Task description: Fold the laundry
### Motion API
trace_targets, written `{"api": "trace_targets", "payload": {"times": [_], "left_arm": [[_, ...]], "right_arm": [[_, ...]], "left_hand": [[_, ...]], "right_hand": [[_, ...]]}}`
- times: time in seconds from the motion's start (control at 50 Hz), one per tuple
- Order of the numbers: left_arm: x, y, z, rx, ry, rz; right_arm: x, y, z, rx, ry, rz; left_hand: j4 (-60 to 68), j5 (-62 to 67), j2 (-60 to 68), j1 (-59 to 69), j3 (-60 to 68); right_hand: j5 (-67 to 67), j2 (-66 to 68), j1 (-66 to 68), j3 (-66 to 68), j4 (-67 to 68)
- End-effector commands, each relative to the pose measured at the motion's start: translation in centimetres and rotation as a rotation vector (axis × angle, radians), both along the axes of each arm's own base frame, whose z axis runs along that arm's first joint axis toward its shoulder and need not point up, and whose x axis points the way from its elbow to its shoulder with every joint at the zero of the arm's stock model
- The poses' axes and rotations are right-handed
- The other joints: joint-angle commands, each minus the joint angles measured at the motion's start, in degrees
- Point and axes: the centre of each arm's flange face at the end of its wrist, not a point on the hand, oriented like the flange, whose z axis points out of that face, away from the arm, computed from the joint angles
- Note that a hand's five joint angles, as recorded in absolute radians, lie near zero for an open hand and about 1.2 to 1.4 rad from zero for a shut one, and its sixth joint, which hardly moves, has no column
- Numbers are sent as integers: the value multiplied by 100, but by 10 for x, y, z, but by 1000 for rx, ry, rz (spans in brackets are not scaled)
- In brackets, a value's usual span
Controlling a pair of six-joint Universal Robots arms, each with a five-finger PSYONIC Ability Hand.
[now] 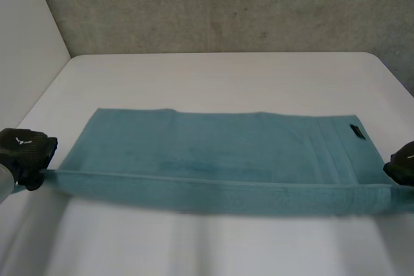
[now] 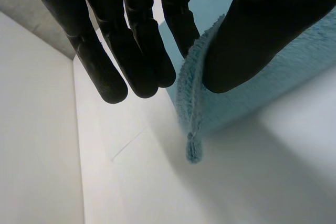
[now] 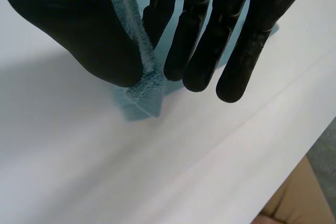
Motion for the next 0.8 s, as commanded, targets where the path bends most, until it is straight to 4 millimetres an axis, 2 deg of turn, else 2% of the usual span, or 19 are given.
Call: {"api": "trace_targets", "payload": {"times": [0.02, 0.08, 0.12, 0.14, 0.16, 0.2, 0.22, 0.26, 0.32, 0.42, 0.52, 0.62, 0.64, 0.66, 0.68, 0.7, 0.72, 0.74, 0.8], "left_arm": [[-3, -27, -11, 2, 49, -76], [-14, -51, -18, -40, 45, -113], [-24, -61, -20, -68, 44, -141], [-31, -74, -21, -105, 46, -154], [-31, -75, -21, -105, 46, -154], [-38, -104, -31, -158, 46, -136], [-38, -104, -31, -158, 46, -136], [-43, -127, -40, -199, 40, -113], [-49, -137, -44, -218, 36, -112], [-62, -171, -62, -266, 31, -119], [-66, -185, -70, -290, 31, -123], [-80, -184, -71, -335, 38, -154], [-83, -182, -71, -347, 40, -157], [-83, -182, -71, -347, 40, -157], [-85, -180, -72, -352, 39, -160], [-86, -180, -72, -352, 39, -160], [-86, -178, -73, -352, 38, -162], [-88, -175, -75, -345, 36, -167], [-92, -166, -68, -350, 33, -186]], "right_arm": [[-4, -34, -8, -136, -24, -5], [-2, -48, -15, -168, -42, -11], [15, -72, -21, -233, -81, 5], [15, -72, -22, -233, -81, 5], [26, -82, -23, -260, -107, 19], [35, -91, -29, -271, -126, 27], [39, -100, -35, -279, -131, 24], [43, -110, -43, -292, -140, 17], [50, -129, -58, -337, -137, 15], [62, -151, -73, -436, -118, 7], [69, -164, -84, -500, -92, -13], [79, -169, -89, -549, -104, -6], [81, -170, -88, -569, -106, -4], [83, -169, -89, -579, -111, -5], [83, -169, -89, -579, -111, -5], [83, -169, -90, -587, -112, -17], [80, -170, -91, -597, -118, -43], [79, -170, -90, -601, -134, -64], [77, -165, -76, -614, -202, -101]], "left_hand": [[1147, 1477, 1125, 1484, 1159], [1147, 1477, 1125, 1484, 1159], [1147, 1477, 1125, 1484, 1159], [1147, 1477, 1125, 1484, 1159], [1147, 1477, 1125, 1484, 1159], [1147, 1477, 1125, 1484, 1159], [1147, 1477, 1125, 1484, 1159], [1147, 1477, 1125, 1484, 1159], [1147, 1477, 1125, 1484, 1159], [1147, 1477, 1125, 1484, 1159], [1147, 1477, 1125, 1484, 1159], [1147, 1477, 1125, 1484, 1159], [34, 363, 12, 370, 45], [22, 352, 0, 359, 34], [-1377, -1047, -1399, -1040, -1365], [-1391, -1061, -1413, -1054, -1379], [-3406, -3076, -3428, -3069, -3394], [-5853, -5523, -5875, -5516, -5841], [-5853, -5523, -5875, -5516, -5841]], "right_hand": [[1470, 1235, 2410, 1199, 1172], [1470, 1235, 2410, 1199, 1172], [1470, 1235, 2410, 1199, 1172], [1470, 1235, 2410, 1199, 1172], [1470, 1235, 2410, 1199, 1172], [1470, 1235, 2410, 1199, 1172], [1470, 1235, 2410, 1199, 1172], [1470, 1235, 2410, 1199, 1172], [1470, 1235, 2410, 1199, 1172], [1470, 1235, 2410, 1199, 1172], [1470, 1235, 2410, 1199, 1172], [1470, 1235, 2410, 1199, 1172], [1126, 891, 2066, 855, 828], [-2108, -2343, -1168, -2379, -2406], [-2140, -2376, -1201, -2411, -2438], [-4655, -4891, -3716, -4926, -4953], [-5530, -5765, -4590, -5801, -5828], [-5530, -5765, -4590, -5801, -5828], [-5530, -5765, -4590, -5801, -5828]]}}
